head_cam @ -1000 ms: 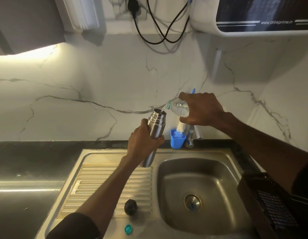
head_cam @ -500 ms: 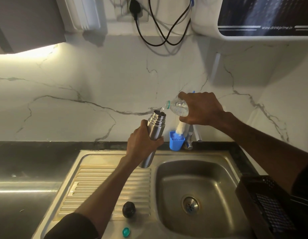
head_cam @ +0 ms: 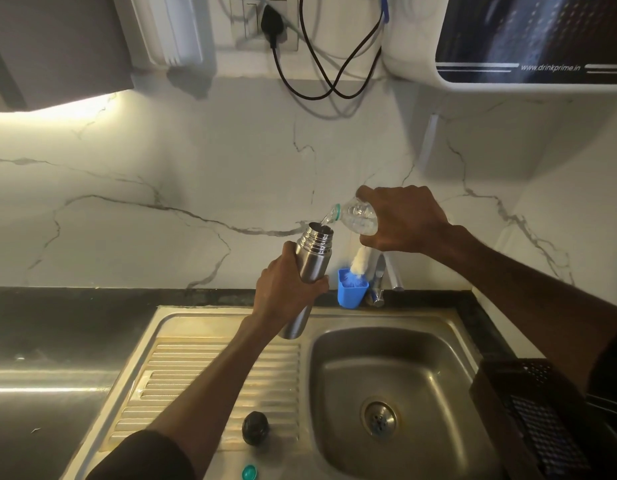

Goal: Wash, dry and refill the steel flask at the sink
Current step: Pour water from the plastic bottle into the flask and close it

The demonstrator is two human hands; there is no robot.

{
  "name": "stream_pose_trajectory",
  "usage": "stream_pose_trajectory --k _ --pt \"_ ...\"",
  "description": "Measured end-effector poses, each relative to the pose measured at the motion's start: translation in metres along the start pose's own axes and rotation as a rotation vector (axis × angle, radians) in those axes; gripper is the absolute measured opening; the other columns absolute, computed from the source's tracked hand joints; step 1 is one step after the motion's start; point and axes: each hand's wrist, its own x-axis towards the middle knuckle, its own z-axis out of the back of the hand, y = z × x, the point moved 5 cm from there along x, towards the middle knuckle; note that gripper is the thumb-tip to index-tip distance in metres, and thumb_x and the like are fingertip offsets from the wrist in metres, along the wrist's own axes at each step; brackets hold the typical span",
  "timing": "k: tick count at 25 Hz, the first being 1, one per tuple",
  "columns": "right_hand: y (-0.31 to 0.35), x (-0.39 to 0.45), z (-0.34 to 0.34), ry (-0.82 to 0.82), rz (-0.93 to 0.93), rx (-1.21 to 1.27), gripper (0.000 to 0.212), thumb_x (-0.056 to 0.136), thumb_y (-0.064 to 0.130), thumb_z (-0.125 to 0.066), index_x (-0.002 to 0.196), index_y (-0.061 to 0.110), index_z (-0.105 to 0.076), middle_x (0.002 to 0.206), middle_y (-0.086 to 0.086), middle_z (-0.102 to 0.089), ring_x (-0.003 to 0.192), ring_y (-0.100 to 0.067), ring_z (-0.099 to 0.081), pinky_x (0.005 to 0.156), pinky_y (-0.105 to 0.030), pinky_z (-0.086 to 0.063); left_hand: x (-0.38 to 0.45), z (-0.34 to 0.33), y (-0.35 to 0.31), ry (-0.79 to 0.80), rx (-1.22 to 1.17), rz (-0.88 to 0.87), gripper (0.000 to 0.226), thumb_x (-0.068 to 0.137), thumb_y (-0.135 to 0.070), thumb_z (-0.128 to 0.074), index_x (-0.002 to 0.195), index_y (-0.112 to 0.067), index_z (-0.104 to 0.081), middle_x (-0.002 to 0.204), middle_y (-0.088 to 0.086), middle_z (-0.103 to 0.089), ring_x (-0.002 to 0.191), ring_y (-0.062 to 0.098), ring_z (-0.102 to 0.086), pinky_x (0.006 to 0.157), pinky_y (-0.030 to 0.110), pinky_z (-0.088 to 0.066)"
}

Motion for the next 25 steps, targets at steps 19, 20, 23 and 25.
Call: stream_pose_trajectory --k 19,20,23,25 --pt "0.006 -0.012 0.009 -0.008 0.003 0.026 0.068 0.081 0.059 -0.073 0.134 0.023 -0.049 0.102 -0.001 -0.072 0.078 -0.02 -0.065 0.075 -0.041 -0.059 -0.012 0.013 -0.005 -0.001 0.005 0.01 0.059 0.079 -0.046 -0.085 0.118 -0.023 -0.048 0.102 -0.007 -0.068 0.077 0.012 -0.062 0.065 0.023 -0.042" --pt "0.007 -0.012 0.01 -0.012 0.002 0.029 0.069 0.081 0.059 -0.074 0.134 0.023 -0.049 0.103 -0.001 -0.072 0.079 -0.022 -0.066 0.075 -0.043 -0.06 -0.014 0.014 -0.006 -0.003 0.004 0.008 0.059 0.079 -0.046 -0.085 0.119 -0.023 -0.048 0.102 -0.007 -0.067 0.077 0.012 -0.062 0.065 0.023 -0.042" --pt "0.009 -0.014 0.013 -0.015 0.001 0.023 0.069 0.08 0.058 -0.075 0.133 0.023 -0.048 0.103 -0.002 -0.072 0.079 -0.024 -0.066 0.075 -0.044 -0.06 -0.016 0.014 -0.005 -0.001 -0.016 0.004 0.06 0.08 -0.045 -0.085 0.121 -0.023 -0.049 0.104 -0.006 -0.068 0.08 0.014 -0.064 0.072 0.027 -0.046" --pt "0.01 -0.015 0.014 -0.023 0.003 0.009 0.069 0.08 0.058 -0.074 0.133 0.024 -0.048 0.105 -0.002 -0.072 0.079 -0.024 -0.066 0.074 -0.044 -0.06 -0.018 0.015 -0.005 0.007 -0.019 0.0 0.06 0.08 -0.043 -0.085 0.123 -0.021 -0.049 0.105 -0.006 -0.067 0.081 0.015 -0.065 0.073 0.028 -0.047"
